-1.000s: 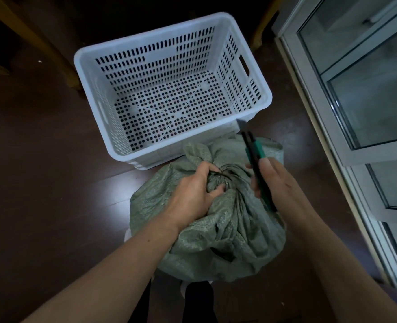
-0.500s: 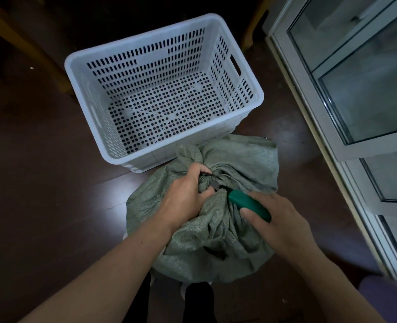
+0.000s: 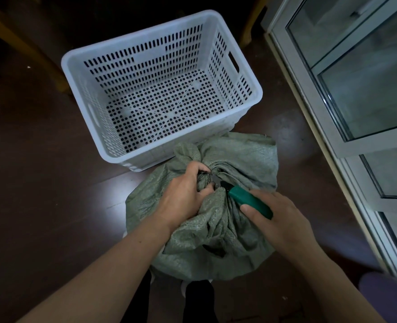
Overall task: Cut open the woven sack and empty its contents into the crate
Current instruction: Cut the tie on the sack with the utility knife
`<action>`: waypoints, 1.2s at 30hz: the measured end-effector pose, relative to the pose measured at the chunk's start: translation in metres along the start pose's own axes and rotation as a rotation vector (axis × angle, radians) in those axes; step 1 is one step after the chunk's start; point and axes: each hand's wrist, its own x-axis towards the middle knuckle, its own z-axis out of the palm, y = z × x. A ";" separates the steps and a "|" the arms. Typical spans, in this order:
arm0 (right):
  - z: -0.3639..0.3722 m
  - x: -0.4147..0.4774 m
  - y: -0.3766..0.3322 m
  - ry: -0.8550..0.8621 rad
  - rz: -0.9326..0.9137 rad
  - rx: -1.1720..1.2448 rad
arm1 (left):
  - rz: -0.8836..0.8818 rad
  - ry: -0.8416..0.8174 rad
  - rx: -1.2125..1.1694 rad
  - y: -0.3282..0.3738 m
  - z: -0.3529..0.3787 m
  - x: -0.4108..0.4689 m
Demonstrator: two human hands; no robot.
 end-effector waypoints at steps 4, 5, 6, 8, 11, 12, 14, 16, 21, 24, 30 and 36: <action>-0.002 -0.001 -0.001 -0.015 0.003 0.007 | -0.016 -0.009 0.003 0.001 0.000 -0.001; -0.002 -0.001 -0.001 -0.019 0.002 0.007 | -0.017 -0.009 0.003 0.001 0.000 -0.001; -0.003 0.000 -0.001 -0.023 0.003 0.007 | -0.018 -0.008 0.003 0.001 0.000 0.000; -0.003 0.001 -0.002 -0.028 0.005 0.006 | -0.021 -0.007 0.001 0.001 0.000 0.000; -0.003 0.001 -0.003 -0.035 0.012 0.006 | -0.028 0.000 -0.002 -0.001 0.000 0.000; -0.003 0.000 -0.003 -0.038 0.015 0.000 | -0.030 0.001 -0.006 -0.001 0.000 0.000; -0.002 0.000 -0.003 -0.042 0.016 -0.014 | -0.034 -0.006 -0.018 -0.001 -0.001 0.001; -0.001 0.000 -0.002 -0.036 0.026 -0.010 | -0.034 -0.011 -0.019 0.000 -0.001 0.002; 0.005 -0.001 -0.005 0.018 0.048 -0.020 | -0.028 0.003 -0.008 0.003 0.000 0.003; 0.012 -0.002 -0.010 0.062 0.083 -0.033 | -0.031 0.018 -0.022 0.006 0.002 0.004; 0.025 -0.003 -0.018 0.162 0.134 -0.015 | -0.053 0.039 -0.047 0.010 0.005 0.004; 0.025 -0.004 -0.027 0.056 0.205 0.081 | -0.023 0.042 -0.041 0.011 0.006 0.000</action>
